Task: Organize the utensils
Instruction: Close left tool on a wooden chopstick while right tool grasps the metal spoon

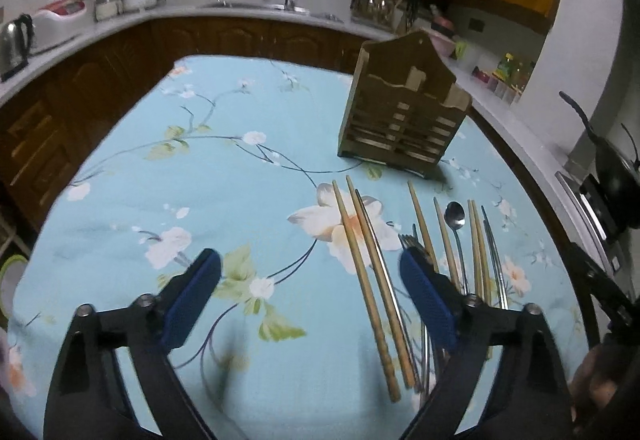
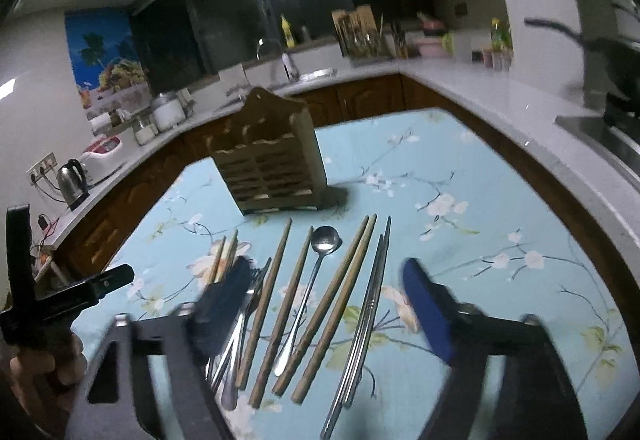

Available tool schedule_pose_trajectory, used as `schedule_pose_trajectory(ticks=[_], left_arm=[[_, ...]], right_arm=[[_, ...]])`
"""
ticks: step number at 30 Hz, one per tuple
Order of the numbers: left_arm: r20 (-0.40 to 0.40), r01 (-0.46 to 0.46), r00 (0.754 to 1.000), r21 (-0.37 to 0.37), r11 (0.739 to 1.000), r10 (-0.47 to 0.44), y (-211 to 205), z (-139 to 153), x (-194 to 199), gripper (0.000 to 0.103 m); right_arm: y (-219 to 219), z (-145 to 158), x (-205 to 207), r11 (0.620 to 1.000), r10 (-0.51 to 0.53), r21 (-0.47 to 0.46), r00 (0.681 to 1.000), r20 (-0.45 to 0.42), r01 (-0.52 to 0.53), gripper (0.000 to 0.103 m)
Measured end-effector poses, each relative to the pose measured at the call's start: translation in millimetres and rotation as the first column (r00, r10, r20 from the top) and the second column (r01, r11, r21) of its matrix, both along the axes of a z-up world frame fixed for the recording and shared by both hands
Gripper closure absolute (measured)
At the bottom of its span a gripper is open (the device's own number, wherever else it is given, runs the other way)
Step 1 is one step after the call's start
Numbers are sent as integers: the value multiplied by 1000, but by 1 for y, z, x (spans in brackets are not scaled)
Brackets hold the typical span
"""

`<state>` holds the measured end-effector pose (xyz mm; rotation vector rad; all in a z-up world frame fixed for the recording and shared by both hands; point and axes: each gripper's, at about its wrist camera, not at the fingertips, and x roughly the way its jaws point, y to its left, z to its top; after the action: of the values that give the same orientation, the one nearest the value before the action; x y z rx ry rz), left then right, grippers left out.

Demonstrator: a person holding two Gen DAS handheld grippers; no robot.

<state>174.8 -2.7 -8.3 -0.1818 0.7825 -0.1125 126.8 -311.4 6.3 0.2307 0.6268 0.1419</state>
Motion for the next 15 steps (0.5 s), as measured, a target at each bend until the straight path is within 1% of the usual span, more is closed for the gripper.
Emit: schedule_pose_trajectory(ticks=[1,3,4,6,8,9,12,13,15], left_arm=[[-18,10,1000,1,1000,-10,-2,-1,9,20],[-40,26,999,3,1000,-25,-5,-4,21,27],[-52,37,998,2,999,-37,-8,-5,28,28],[-88,69,994,7,998,-68,-15,-9,44,38],[-124,90,988,-5,996,-90,-19,-15,59,41],[-147,99,984,-15,995,-101,-20,-18,68,46],[-184,116,976,-6,993,-115,-25,-26,87,51],[-194,123,973,-2,992,-121,-26,-30,93,52],[-216,132,968,6,991,-128,-29,-35,102,54]], right_arm=[[0,-1,7,1000,5,7,1000,-17,-5,47],[3,-6,28,999,35,23,997,-63,-33,50],[4,-8,35,999,44,33,996,-77,-42,51],[9,-13,52,996,75,47,991,-110,-70,52],[14,-19,70,995,101,43,985,-140,-95,52],[16,-23,80,992,120,46,981,-151,-114,52],[19,-33,101,988,153,39,971,-183,-148,53],[18,-36,106,988,157,35,969,-190,-153,55],[19,-44,118,984,175,27,961,-212,-173,56]])
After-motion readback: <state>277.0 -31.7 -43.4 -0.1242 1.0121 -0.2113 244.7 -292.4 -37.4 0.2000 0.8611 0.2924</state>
